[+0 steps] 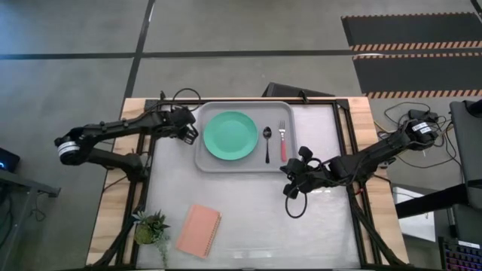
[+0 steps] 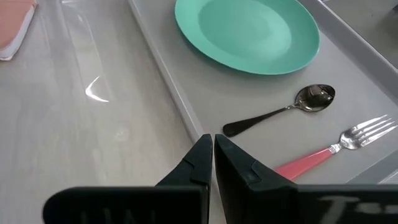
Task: Pick and place plate/cup/fork/spoon on tray
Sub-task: Put the black cup to the right of the green plate on the gray food tray
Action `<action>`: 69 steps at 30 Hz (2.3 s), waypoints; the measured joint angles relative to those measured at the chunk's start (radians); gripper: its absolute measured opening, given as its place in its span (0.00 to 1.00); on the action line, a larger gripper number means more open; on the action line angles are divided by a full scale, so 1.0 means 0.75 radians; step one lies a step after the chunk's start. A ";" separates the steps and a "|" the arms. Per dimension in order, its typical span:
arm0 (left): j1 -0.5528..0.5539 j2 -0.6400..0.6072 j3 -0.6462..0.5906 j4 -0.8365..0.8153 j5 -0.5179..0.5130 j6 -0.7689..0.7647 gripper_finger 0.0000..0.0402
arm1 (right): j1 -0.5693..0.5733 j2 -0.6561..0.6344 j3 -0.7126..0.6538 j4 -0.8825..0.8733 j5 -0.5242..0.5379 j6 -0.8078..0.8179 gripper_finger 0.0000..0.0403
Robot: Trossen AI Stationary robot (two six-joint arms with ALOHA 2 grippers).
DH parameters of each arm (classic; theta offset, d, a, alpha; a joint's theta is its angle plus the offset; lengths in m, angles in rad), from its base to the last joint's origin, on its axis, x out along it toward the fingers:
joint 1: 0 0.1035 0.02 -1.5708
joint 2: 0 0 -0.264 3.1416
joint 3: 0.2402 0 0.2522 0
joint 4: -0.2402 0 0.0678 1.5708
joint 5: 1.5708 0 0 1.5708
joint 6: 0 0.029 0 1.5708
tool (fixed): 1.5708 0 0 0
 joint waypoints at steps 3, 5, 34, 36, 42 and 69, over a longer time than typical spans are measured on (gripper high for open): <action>0.000 0.004 0.000 0.001 -0.001 -0.002 0.17 | 0.000 0.000 -0.001 0.000 0.000 0.000 0.02; 0.000 0.002 0.000 0.000 -0.001 -0.009 0.09 | 0.000 0.000 -0.001 0.000 0.000 0.000 0.02; -0.371 -0.011 0.457 0.339 0.003 0.140 0.00 | 0.006 -0.373 -0.135 0.004 -0.010 -0.207 0.02; -0.382 0.030 0.490 0.367 0.004 0.151 0.00 | 0.006 -0.436 -0.160 0.047 -0.010 -0.251 0.02; -0.386 0.252 0.674 0.370 0.004 0.205 0.00 | 0.006 -0.597 -0.243 0.139 -0.066 -0.350 0.02; -0.352 0.805 1.026 0.743 0.138 0.442 0.00 | 0.006 -0.856 -0.351 0.150 -0.081 -0.403 0.02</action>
